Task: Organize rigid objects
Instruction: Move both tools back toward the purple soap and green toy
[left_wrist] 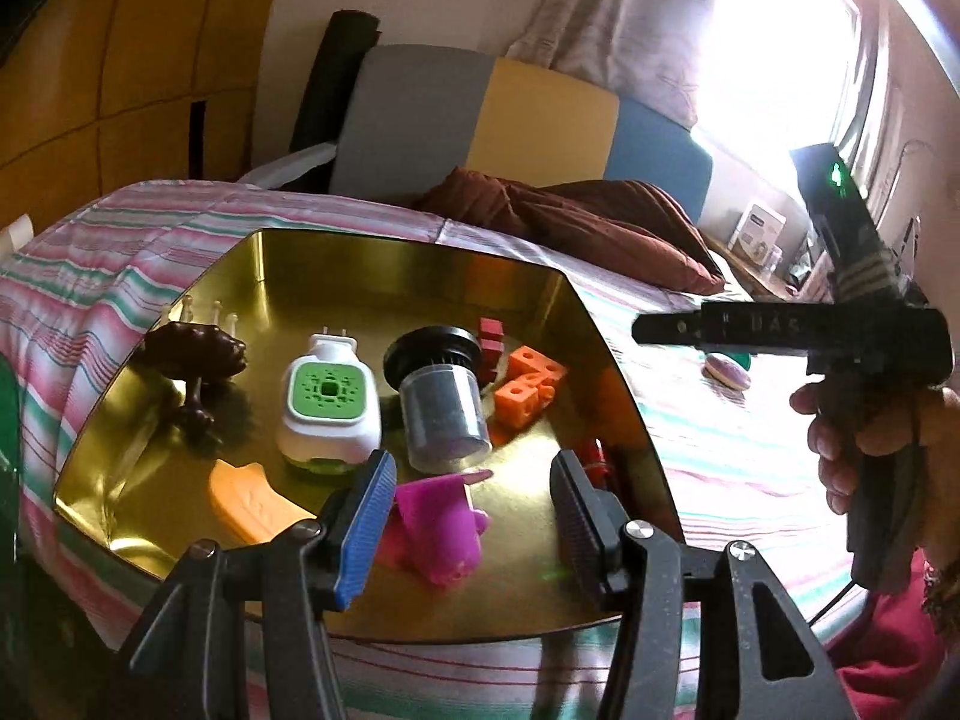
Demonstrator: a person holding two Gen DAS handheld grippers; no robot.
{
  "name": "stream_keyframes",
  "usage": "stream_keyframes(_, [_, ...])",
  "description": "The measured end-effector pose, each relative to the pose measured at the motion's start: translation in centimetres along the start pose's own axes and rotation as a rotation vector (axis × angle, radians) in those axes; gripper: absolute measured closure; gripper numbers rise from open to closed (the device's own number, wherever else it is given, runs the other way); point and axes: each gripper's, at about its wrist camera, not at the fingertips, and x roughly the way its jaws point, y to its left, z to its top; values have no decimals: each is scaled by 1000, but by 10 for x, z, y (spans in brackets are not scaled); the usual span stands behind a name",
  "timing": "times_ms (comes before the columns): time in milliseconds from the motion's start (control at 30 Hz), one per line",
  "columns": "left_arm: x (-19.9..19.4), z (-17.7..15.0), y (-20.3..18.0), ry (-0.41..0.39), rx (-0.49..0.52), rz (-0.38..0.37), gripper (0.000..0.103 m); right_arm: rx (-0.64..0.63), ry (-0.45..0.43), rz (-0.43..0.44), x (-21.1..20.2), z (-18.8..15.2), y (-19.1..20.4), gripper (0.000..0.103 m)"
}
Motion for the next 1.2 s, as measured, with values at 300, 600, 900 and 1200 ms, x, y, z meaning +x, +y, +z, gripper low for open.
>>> stream_keyframes(300, [0,-4,-12,7,46,-1,49,26,59,-82,2,-31,-30,29])
stream_keyframes(600, [-6,-11,-23,11,83,12,49,34,96,-132,3,-50,-52,29])
stream_keyframes(900, [-10,-17,-38,16,134,-5,49,89,107,-165,0,-57,-93,29])
stream_keyframes(1200, [-12,-19,-64,20,214,-17,49,81,115,-250,-6,-56,-143,29])
